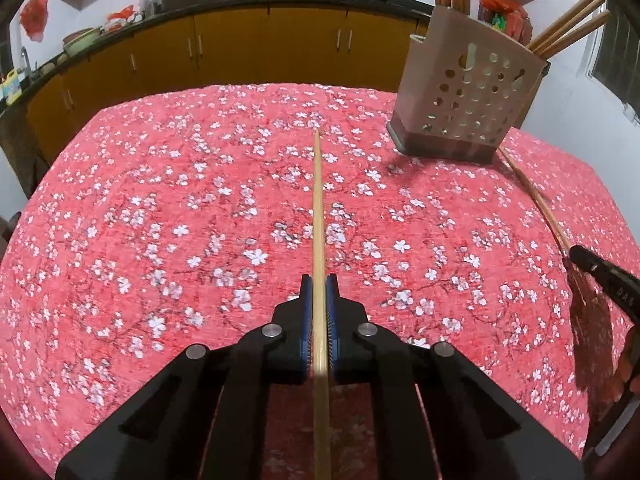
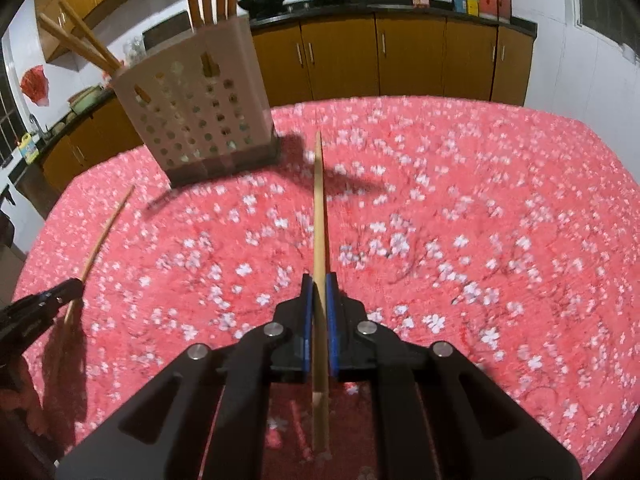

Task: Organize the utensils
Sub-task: 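Lift both chopsticks and carry them upright over the utensil holder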

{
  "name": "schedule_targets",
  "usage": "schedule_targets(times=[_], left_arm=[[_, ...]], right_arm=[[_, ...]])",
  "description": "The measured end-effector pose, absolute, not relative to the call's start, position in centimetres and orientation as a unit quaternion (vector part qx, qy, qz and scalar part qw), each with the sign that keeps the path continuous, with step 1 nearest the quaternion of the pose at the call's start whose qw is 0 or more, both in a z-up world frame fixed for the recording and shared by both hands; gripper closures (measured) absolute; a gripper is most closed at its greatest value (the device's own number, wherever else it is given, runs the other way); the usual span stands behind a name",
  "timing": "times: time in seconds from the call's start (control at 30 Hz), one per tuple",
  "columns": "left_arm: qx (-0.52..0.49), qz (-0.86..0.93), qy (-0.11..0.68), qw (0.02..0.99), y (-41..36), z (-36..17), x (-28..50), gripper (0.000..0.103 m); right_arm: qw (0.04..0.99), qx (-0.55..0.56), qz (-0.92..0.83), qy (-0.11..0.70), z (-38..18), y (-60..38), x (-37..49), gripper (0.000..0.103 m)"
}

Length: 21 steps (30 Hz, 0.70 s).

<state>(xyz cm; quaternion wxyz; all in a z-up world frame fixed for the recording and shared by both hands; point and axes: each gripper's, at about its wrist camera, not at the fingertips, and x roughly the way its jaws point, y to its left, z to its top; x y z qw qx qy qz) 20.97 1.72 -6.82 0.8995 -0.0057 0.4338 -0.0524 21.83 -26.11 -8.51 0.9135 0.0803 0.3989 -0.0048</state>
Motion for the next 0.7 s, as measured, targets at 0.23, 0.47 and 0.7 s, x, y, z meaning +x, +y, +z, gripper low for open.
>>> schedule_targets(times=[0.23, 0.47, 0.7], left_arm=[[-0.016, -0.067, 0.386, 0.92, 2.3, -2.5, 19.8, 0.095], [-0.035, -0.082, 0.333, 0.939, 2.4, 1.9, 19.2, 0.095], [-0.029, -0.079, 0.337, 0.938, 2.2, 1.6, 19.9, 0.095]], right_arm=[[0.938, 0.084, -0.007, 0.336, -3.5, -27.0, 20.2, 0.095], [0.955, 0.087, -0.009, 0.283, 0.3, -27.6, 19.0, 0.095], [0.958, 0.079, -0.009, 0.277, 0.4, -27.4, 18.8, 0.095]])
